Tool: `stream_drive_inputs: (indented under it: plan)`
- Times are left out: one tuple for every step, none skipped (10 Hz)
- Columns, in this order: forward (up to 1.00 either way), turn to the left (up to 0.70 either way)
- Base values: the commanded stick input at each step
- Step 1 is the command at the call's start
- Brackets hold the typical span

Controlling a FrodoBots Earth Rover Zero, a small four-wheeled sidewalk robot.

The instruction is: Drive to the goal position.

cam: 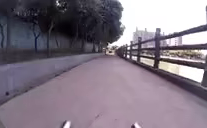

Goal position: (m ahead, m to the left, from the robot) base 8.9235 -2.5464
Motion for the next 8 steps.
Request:
stream_drive_inputs:
  plan:
    - [0.7,0.0]
    - [0.7,0.0]
    - [0.7,0.0]
    - [0.7,0.0]
    - [0.7,0.0]
    - [0.7,0.0]
    - [0.7,0.0]
    - [0.7,0.0]
